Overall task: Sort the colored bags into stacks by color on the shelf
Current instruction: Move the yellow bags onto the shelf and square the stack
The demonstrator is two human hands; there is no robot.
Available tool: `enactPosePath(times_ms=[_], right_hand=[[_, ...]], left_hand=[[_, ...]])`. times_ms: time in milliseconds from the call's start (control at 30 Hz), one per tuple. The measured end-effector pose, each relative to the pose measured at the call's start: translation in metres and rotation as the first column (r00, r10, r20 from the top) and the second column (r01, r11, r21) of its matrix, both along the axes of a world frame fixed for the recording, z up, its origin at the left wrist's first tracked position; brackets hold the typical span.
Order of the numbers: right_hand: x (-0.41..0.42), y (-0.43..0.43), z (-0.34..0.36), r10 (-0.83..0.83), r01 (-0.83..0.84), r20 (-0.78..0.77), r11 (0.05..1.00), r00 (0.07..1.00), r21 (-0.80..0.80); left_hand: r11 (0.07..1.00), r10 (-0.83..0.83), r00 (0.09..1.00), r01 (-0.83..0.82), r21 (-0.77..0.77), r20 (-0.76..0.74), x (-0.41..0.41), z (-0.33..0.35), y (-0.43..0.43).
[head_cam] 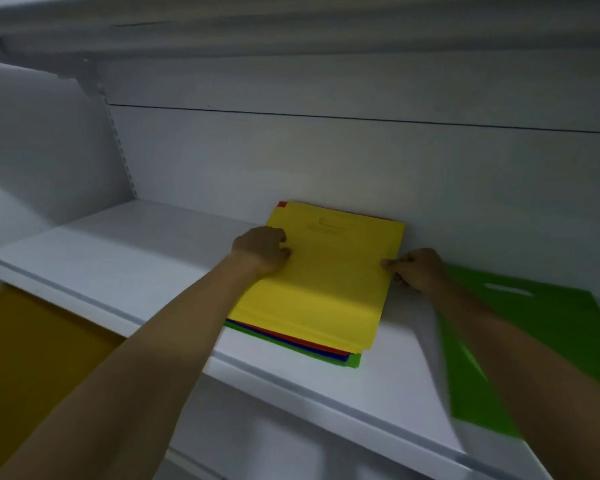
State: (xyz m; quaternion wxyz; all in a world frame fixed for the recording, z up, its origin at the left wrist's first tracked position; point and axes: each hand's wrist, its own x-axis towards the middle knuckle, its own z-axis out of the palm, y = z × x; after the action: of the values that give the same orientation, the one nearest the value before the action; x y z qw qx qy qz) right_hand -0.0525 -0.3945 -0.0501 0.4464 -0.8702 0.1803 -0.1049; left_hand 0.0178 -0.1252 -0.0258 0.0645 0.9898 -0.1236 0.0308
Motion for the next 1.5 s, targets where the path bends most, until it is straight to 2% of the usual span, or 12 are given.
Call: enactPosePath(times_ms=[200, 267, 333, 367, 500, 600, 733, 900, 967, 1167, 1300, 1500], right_hand=[[-0.003, 0.018, 0.004, -0.123, 0.138, 0.182, 0.988, 0.976, -0.071], [-0.008, 0.03, 0.015, -0.177, 0.126, 0.241, 0.969, 0.954, 0.212], [-0.013, 0.039, 0.026, -0.189, 0.031, 0.256, 0.855, 0.948, 0.517], [-0.015, 0.042, 0.03, -0.188, -0.003, 0.267, 0.814, 0.945, 0.582], [-0.024, 0.052, 0.047, -0.233, -0.053, 0.356, 0.769, 0.905, 0.637], [-0.038, 0.051, 0.054, -0.295, -0.023, 0.382, 0.765, 0.876, 0.644], [-0.064, 0.042, 0.052, -0.445, 0.164, 0.253, 0.707, 0.859, 0.688], [-0.103, 0.034, 0.022, -0.564, 0.412, 0.016, 0.621, 0.826, 0.667], [-0.125, 0.024, 0.021, -0.659, 0.496, 0.03, 0.595, 0.752, 0.633], [-0.223, -0.017, 0.047, -0.743, 0.65, 0.286, 0.669, 0.605, 0.36], [-0.313, -0.058, 0.048, -0.805, 0.754, 0.317, 0.587, 0.502, 0.294], [-0.46, -0.133, 0.043, -0.884, 0.825, 0.261, 0.458, 0.387, 0.331]], left_hand=[[0.984, 0.016, 0.997, -0.03, -0.178, -0.078, 0.022, -0.002, 0.013], [0.972, -0.006, 0.995, -0.017, -0.236, -0.099, 0.03, -0.002, 0.019], [0.95, -0.032, 0.995, 0.0, -0.312, -0.097, 0.039, 0.0, 0.025], [0.922, -0.051, 0.994, 0.009, -0.387, -0.098, 0.043, 0.003, 0.027], [0.65, -0.163, 0.97, -0.033, -0.759, -0.181, 0.05, 0.012, 0.03], [0.439, -0.373, 0.866, -0.151, -0.886, -0.332, 0.047, 0.017, 0.032], [0.313, -0.503, 0.818, -0.129, -0.941, -0.279, 0.038, 0.017, 0.013], [0.408, -0.479, 0.874, 0.142, -0.902, -0.079, 0.014, 0.024, -0.035], [0.438, -0.491, 0.871, 0.226, -0.87, -0.02, 0.003, 0.032, -0.059], [0.469, -0.586, 0.797, 0.481, -0.741, 0.147, -0.064, 0.052, -0.141], [0.457, -0.644, 0.75, 0.535, -0.71, 0.151, -0.138, 0.053, -0.215], [0.288, -0.758, 0.636, 0.527, -0.799, 0.146, -0.275, 0.045, -0.322]])
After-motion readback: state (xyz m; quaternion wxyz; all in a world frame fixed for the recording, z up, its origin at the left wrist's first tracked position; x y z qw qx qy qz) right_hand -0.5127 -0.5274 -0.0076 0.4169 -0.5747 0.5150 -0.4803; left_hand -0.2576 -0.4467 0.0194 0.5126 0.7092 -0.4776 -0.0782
